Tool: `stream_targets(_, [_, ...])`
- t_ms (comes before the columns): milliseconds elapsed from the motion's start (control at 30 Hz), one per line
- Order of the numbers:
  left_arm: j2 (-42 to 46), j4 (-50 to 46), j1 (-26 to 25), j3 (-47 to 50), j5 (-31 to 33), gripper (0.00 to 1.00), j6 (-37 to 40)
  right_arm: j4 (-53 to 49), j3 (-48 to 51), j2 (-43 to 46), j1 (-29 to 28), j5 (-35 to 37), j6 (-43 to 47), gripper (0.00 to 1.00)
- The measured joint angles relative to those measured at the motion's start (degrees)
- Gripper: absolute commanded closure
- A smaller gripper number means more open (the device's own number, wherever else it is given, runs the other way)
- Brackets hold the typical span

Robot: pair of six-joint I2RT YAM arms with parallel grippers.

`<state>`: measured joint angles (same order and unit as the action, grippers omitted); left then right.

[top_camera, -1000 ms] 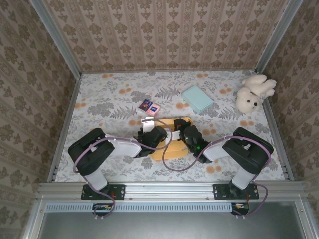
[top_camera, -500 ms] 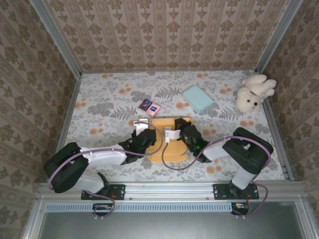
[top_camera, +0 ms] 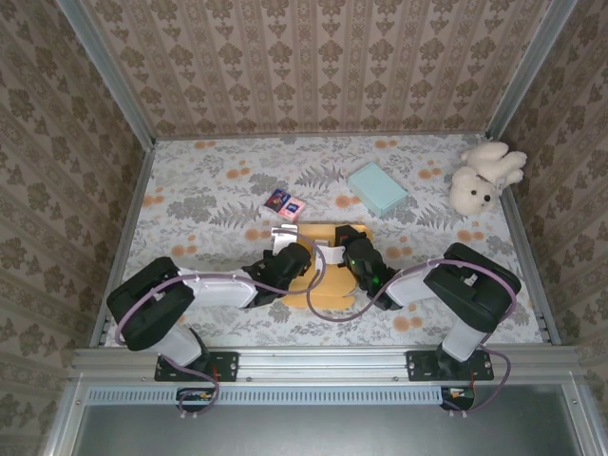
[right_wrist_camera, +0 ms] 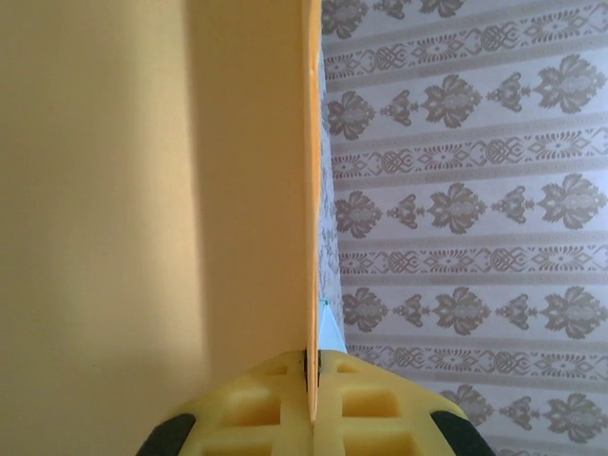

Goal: Fold the paper box

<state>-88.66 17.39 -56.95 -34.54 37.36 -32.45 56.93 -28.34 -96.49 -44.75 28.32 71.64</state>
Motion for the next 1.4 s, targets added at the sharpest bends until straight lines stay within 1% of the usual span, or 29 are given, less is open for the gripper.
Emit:
stream_targets(167, [-3.02,2.32,0.07,-0.74,2.75,1.0,0.66,-3.1,-0.15,1.9,-0.92,-0.31,-4.0,0.76])
stream_targets(300, [-4.66,3.87,0.11,-1.14,4.81,1.0,1.22,-9.01,-0.04,5.27,-1.46,-1.99,-8.22,0.64])
stream_targets(400, [-5.4,4.96,0.42,-1.25,5.66,1.0,1.77,-13.97,0.31,9.18,-1.53,-3.82,-11.23,0.54])
stream_targets(567, [-5.77,5.88,0.79,-1.22,5.99,1.0,2.58,-22.18,1.07,17.0,-1.53,-7.52,-16.02,0.49])
stream_targets(733, [-5.79,7.8,0.79,-0.31,5.86,1.0,3.67,-29.31,1.7,26.69,-1.53,-9.55,-23.1,0.48])
stream_targets(900, [-5.75,12.31,0.81,1.86,5.18,1.0,6.49,-36.54,1.64,36.74,-1.53,-9.4,-35.67,0.48])
stream_targets(1000, [-5.55,17.07,0.83,4.39,4.13,1.0,9.57,-42.95,-0.11,41.13,-1.53,-8.33,-47.21,0.46])
stream_targets(1100, [-5.42,23.8,1.11,7.67,1.57,1.0,13.99,-48.85,-4.24,41.55,-1.53,-7.74,-57.86,0.45])
stream_targets(1200, [-5.44,29.57,1.22,10.29,-0.83,1.0,18.53,-53.7,-9.6,38.69,-1.53,-8.07,-65.88,0.44])
stream_targets(1300, [-5.46,33.86,1.53,11.85,-2.91,1.0,22.53,-56.92,-14.93,33.46,-1.53,-8.85,-70.07,0.43])
stream_targets(1400, [-5.46,37.48,3.3,13.0,-6.16,1.0,25.51,-60.13,-20.22,27.26,-1.51,-9.77,-71.54,0.42])
